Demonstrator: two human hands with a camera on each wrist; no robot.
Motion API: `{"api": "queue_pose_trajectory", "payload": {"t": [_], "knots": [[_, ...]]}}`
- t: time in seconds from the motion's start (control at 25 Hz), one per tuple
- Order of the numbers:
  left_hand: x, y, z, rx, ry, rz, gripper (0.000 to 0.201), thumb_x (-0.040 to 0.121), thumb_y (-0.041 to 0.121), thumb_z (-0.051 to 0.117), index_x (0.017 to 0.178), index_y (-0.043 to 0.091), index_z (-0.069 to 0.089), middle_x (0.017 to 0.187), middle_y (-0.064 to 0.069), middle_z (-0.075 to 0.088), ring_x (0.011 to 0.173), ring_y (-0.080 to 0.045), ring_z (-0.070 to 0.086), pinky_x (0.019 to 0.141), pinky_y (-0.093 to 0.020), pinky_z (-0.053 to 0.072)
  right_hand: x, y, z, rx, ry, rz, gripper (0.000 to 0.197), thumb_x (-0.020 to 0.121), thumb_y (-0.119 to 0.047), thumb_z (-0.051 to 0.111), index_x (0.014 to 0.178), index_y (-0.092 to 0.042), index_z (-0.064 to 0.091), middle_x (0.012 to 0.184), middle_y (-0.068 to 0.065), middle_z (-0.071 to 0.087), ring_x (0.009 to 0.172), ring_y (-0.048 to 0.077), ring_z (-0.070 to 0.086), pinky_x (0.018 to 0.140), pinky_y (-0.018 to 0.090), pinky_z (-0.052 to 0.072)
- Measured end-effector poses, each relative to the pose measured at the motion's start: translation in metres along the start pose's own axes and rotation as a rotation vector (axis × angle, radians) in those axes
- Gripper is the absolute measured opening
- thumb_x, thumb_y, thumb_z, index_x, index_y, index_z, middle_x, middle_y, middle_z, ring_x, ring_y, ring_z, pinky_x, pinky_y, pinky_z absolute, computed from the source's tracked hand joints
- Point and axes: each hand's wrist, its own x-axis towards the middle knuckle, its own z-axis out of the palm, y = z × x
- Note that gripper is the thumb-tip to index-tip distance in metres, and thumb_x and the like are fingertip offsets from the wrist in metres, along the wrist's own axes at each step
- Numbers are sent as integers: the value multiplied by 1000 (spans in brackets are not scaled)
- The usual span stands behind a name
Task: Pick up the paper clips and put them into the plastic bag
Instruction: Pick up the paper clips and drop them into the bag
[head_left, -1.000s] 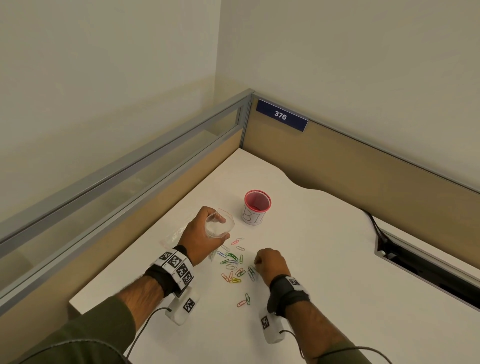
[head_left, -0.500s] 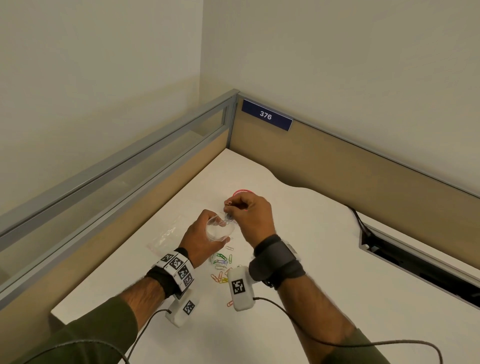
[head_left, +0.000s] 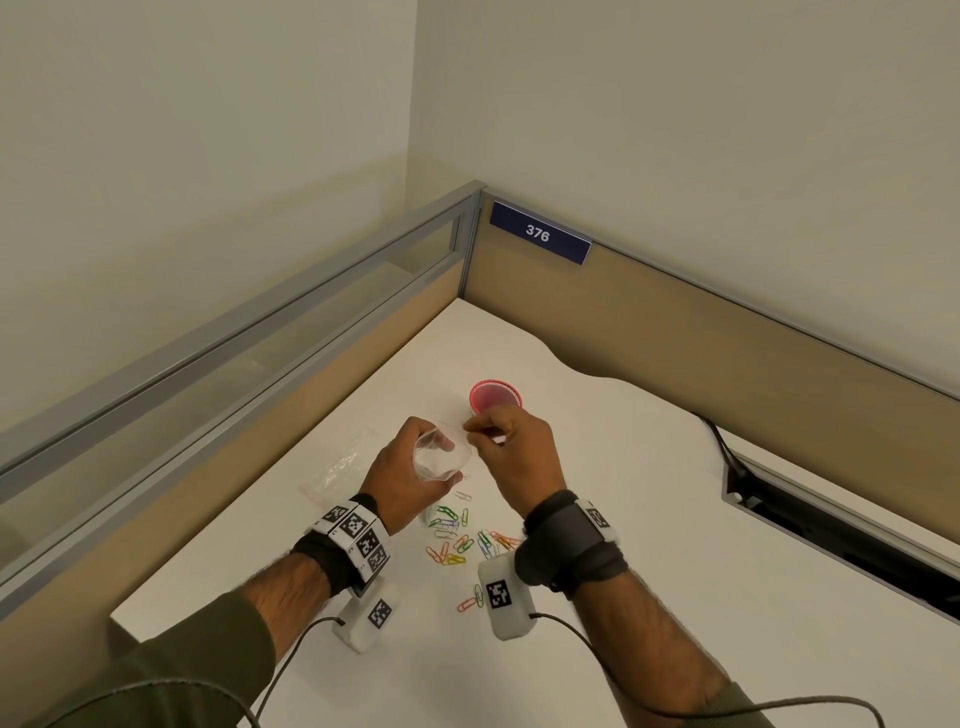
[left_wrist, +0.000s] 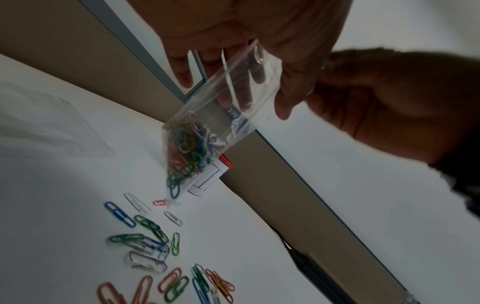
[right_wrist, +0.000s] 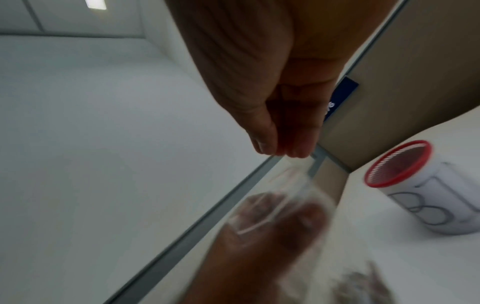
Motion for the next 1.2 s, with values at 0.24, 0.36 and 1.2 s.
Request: {"api": "queue_pose_trajectory", "payload": {"t": [0.24,0.36,1.2], "knots": [[-7,-8,-23,18,57,13,44,75,17,82,106,19,51,108,9,64,113,-11,59,97,-26,45,-74,84,33,-457,-558,98,34,91,-5,44,109,-20,69,115,2,63,109,21,58,99,31,45],[-10,-15,-31,23,71,-2,46,74,18,83,107,19,50,109,6,64,114,-15,59,100,-31,45,-110,91,60,-464,-779,110,31,90,-5,46,107,-15,69,117,5,63,110,23,57,101,33,44],[-5,-13,-44,29,93,6,44,75,18,82,107,19,51,110,5,63,115,-14,58,94,-23,43,-24,108,89,-403,-304,396,27,94,-17,51,118,-12,61,122,10,57,113,28,58,96,34,48]]}}
